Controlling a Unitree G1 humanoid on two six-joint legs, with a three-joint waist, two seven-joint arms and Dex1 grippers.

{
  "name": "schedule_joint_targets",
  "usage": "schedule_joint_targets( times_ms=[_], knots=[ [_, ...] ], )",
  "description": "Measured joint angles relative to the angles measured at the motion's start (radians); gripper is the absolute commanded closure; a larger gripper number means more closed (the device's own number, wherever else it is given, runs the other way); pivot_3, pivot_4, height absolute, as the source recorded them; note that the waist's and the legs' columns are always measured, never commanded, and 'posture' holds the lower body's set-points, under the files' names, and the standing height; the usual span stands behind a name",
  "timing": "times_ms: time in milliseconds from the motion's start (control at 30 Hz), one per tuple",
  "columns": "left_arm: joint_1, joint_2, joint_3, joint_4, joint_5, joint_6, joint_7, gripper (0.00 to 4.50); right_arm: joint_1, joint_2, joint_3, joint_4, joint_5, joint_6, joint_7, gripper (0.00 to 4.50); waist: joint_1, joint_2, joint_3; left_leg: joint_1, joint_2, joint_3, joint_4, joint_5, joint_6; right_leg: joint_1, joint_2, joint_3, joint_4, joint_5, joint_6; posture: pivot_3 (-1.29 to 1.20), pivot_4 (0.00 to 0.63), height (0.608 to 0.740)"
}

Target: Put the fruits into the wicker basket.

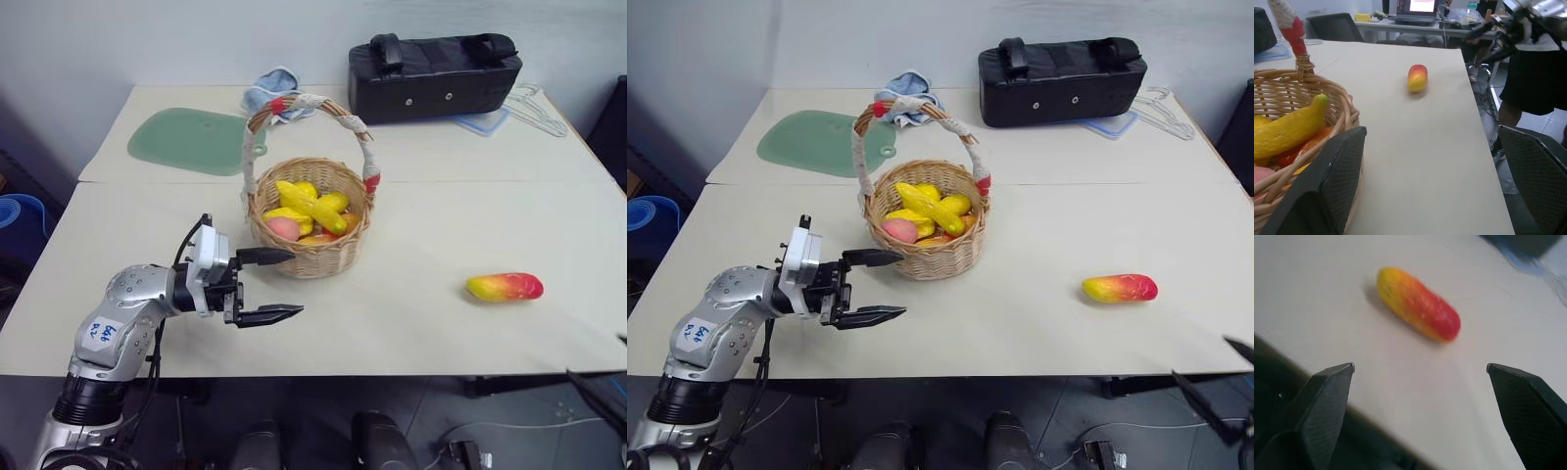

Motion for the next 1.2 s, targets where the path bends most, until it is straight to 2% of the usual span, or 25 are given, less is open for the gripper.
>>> schedule_joint_targets(
  times_ms=[67,267,400,567,633,700,833,900,967,1067,1200],
  knots=[
    [0.0,0.002,0.0,0.0,0.009,-0.004,-0.002,0.0,-0.089,-0.108,0.076,0.045,-0.015,0.035,0.031,0.01,0.005,0.0,0.0,0.0,0.0,-0.001,0.0,0.0,0.0,0.001,0.0,-0.001,0.0,0.0,0.0,0.0,0.15,0.74],
    [0.023,0.004,-0.002,-0.017,0.011,-0.003,-0.004,0.0,-0.346,-0.297,0.302,0.203,-0.138,0.059,0.071,0.01,0.023,0.0,0.001,-0.001,-0.001,-0.002,0.002,0.0,0.001,0.002,-0.001,-0.002,-0.003,0.0,0.0,0.0,0.15,0.74],
    [0.039,-0.005,-0.033,-0.066,0.011,0.012,0.005,0.0,-0.517,-0.329,0.462,0.341,-0.244,0.055,0.066,0.01,0.026,-0.001,0.001,-0.003,-0.002,-0.003,0.003,0.0,0.001,0.002,-0.001,-0.004,-0.003,0.0,0.001,0.0,0.15,0.74],
    [0.043,-0.004,-0.046,-0.086,0.028,0.007,0.011,0.0,-0.657,-0.335,0.576,0.459,-0.312,0.094,0.067,0.01,0.023,0.0,0.001,-0.003,-0.001,-0.003,0.004,0.001,0.001,0.002,-0.001,-0.005,-0.003,0.0,0.001,0.0,0.15,0.74],
    [0.043,-0.007,-0.048,-0.086,0.031,0.004,0.015,0.0,-0.693,-0.369,0.635,0.482,-0.352,0.098,0.069,0.39,0.023,0.0,0.001,-0.003,-0.001,-0.002,0.004,0.0,0.001,0.003,-0.001,-0.005,-0.003,0.0,0.001,0.0,0.15,0.74],
    [0.044,-0.01,-0.049,-0.087,0.034,-0.003,0.017,0.0,-0.719,-0.401,0.671,0.507,-0.383,0.084,0.092,0.96,0.025,-0.001,0.001,-0.002,-0.002,-0.002,0.005,0.0,0.001,0.005,-0.001,-0.006,-0.004,0.001,0.001,0.0,0.15,0.74],
    [0.054,-0.011,-0.049,-0.087,0.041,-0.005,0.027,0.0,-0.743,-0.4,0.683,0.532,-0.337,0.154,0.173,2.35,0.024,-0.002,0.001,-0.003,-0.001,-0.006,0.005,0.0,0.001,0.005,-0.001,-0.007,-0.005,0.001,0.001,0.0,0.15,0.74],
    [0.057,-0.011,-0.048,-0.088,0.043,-0.005,0.036,0.0,-0.742,-0.397,0.678,0.527,-0.292,0.213,0.216,2.71,0.023,-0.002,0.001,-0.003,-0.001,-0.006,0.005,0.0,0.001,0.005,-0.001,-0.008,-0.005,0.001,0.001,0.0,0.15,0.74],
    [0.071,-0.012,-0.042,-0.089,0.043,-0.006,0.049,0.0,-0.723,-0.384,0.66,0.482,-0.21,0.311,0.262,2.72,0.024,-0.001,0.001,-0.003,0.0,-0.006,0.004,0.001,0.001,0.005,-0.001,-0.008,-0.004,0.001,0.001,0.0,0.15,0.74],
    [0.085,-0.013,-0.02,-0.091,0.04,-0.005,0.064,0.0,-0.682,-0.359,0.614,0.283,-0.054,0.503,0.279,2.72,0.021,0.0,0.002,-0.003,0.003,-0.006,0.005,0.001,0.0,0.005,-0.001,-0.008,-0.003,0.001,0.001,0.0,0.15,0.74],
    [0.117,-0.016,0.075,-0.085,0.021,-0.007,0.114,0.0,-0.741,-0.325,0.551,-0.112,0.207,0.822,0.139,2.72,0.02,0.004,0.005,-0.003,0.008,-0.006,0.005,0.0,-0.002,0.003,0.001,-0.01,-0.003,0.001,0.001,0.0,0.15,0.74]
  ],
)
